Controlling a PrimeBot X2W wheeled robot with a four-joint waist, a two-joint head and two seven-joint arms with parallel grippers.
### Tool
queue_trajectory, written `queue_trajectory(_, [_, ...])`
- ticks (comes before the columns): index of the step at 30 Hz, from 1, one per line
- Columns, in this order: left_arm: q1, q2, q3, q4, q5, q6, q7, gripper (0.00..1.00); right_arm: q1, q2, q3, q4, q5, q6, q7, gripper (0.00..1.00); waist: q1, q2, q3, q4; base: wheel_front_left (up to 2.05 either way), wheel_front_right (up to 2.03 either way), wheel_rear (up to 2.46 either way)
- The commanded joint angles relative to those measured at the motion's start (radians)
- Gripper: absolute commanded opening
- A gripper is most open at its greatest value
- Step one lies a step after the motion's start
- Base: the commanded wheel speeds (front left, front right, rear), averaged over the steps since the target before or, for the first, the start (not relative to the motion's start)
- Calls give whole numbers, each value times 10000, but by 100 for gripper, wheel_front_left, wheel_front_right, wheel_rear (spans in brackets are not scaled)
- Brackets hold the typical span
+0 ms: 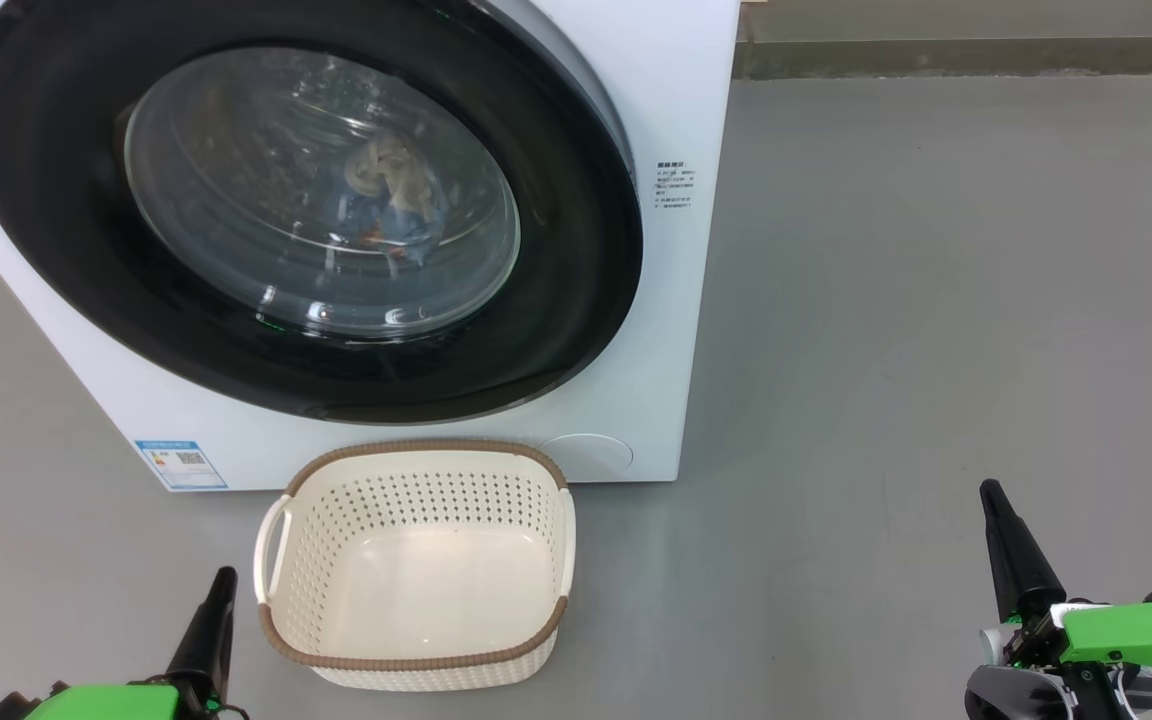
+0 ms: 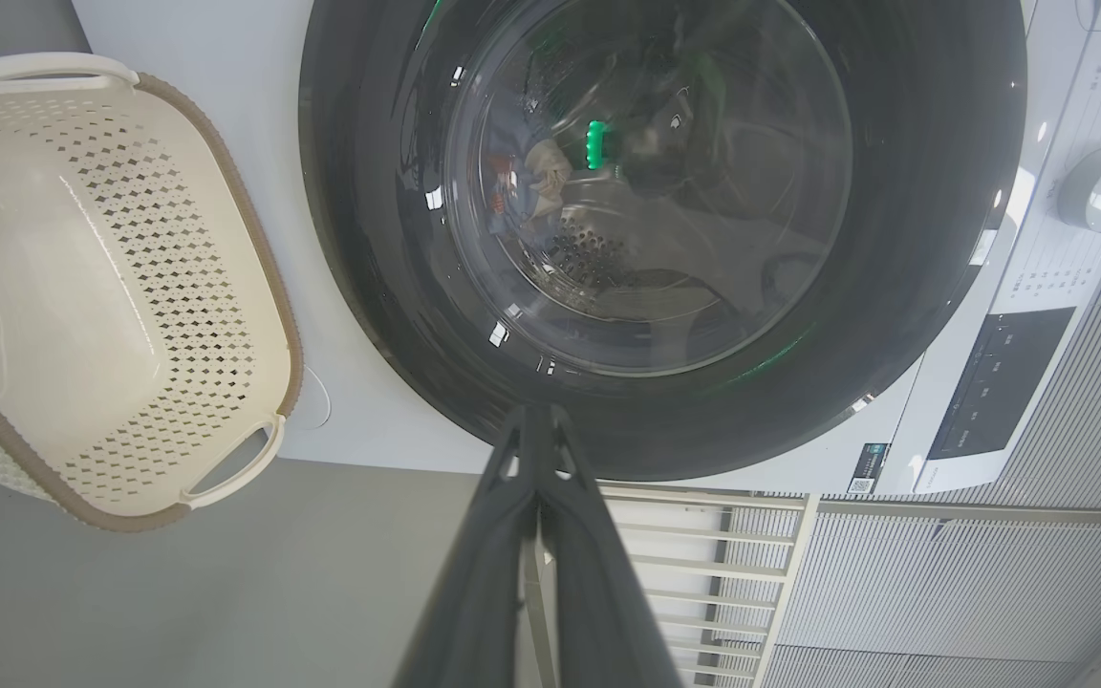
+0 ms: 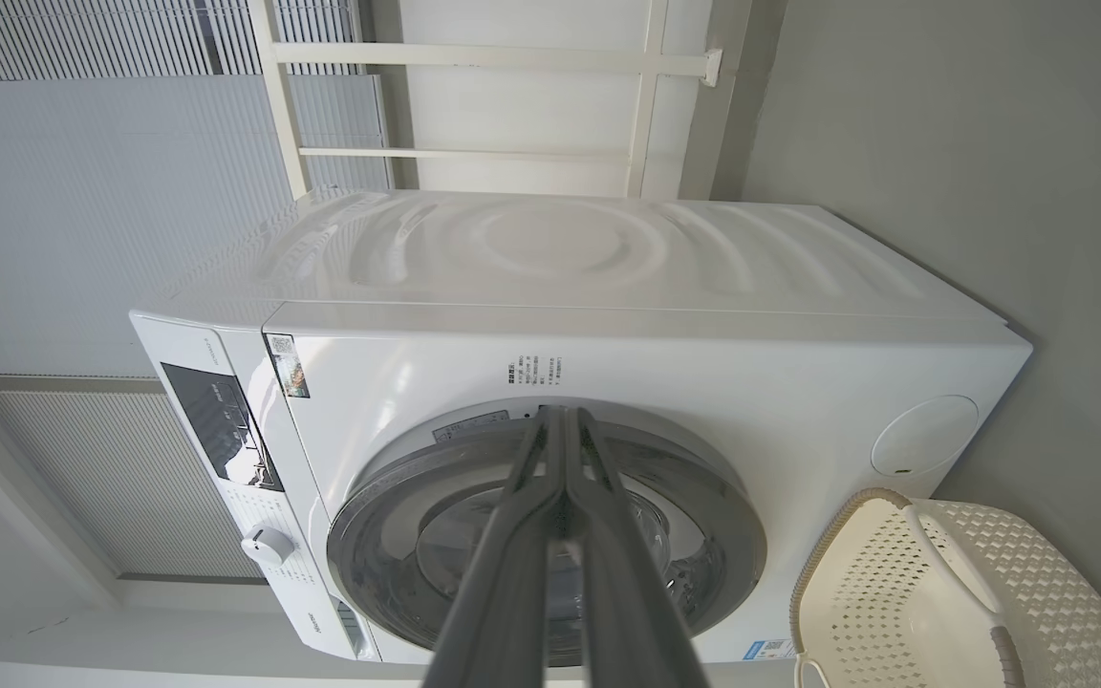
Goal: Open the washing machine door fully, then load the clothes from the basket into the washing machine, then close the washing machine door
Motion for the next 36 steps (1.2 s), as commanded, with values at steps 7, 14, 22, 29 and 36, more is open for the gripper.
queue_trajectory(7, [-481, 130, 354, -299, -78, -17, 70, 0, 5, -28, 216, -300, 23, 14, 89, 0, 0, 0, 0, 0, 0, 0, 0])
queue_trajectory(14, [-481, 130, 354, -298, -78, -18, 70, 0, 5, -28, 216, -300, 23, 14, 89, 0, 0, 0, 0, 0, 0, 0, 0])
queue_trajectory(22, [-481, 130, 354, -297, -78, -18, 70, 0, 5, -28, 216, -300, 23, 14, 89, 0, 0, 0, 0, 0, 0, 0, 0])
queue_trajectory(29, [-481, 130, 354, -296, -78, -19, 70, 0, 5, -28, 216, -300, 23, 14, 89, 0, 0, 0, 0, 0, 0, 0, 0])
queue_trajectory(36, [-482, 130, 354, -296, -78, -20, 70, 0, 5, -28, 216, -300, 23, 14, 89, 0, 0, 0, 0, 0, 0, 0, 0])
